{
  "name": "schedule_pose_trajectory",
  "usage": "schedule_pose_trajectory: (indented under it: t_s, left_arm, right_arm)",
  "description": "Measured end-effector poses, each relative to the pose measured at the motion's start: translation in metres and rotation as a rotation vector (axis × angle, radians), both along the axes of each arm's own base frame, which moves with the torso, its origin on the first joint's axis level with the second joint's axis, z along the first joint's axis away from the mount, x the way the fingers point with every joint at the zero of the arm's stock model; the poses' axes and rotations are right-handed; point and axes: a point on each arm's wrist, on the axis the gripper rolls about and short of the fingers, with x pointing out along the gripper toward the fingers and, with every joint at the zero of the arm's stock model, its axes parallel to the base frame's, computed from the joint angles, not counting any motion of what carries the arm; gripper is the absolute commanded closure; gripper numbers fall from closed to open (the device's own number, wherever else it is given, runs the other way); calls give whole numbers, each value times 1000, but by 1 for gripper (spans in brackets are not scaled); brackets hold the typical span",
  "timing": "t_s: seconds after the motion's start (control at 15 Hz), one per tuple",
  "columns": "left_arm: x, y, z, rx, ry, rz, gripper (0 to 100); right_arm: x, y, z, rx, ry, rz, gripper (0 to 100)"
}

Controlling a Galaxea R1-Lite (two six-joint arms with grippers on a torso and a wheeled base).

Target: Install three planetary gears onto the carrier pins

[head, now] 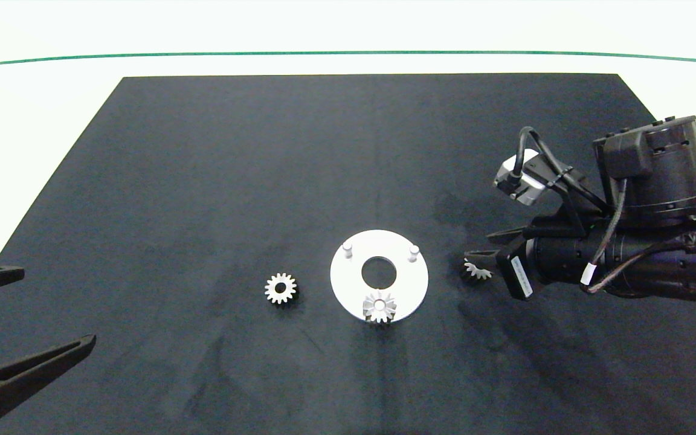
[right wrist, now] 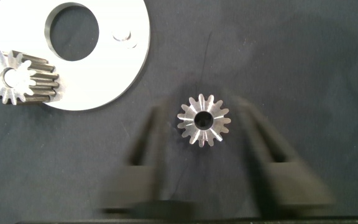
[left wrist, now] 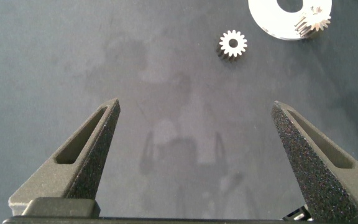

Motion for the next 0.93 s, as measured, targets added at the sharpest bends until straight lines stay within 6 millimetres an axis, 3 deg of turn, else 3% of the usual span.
schedule_pose_trajectory:
  t_s: [0.6,0.93]
  left_arm:
    - [1,0,-1,2,5,0,0]
    - [0,0,-1,1,5,0,0]
  right_arm:
    - [8,-14,-17,-27,59,-53,0]
    - [10,-14,-24,-29,80,-49,8]
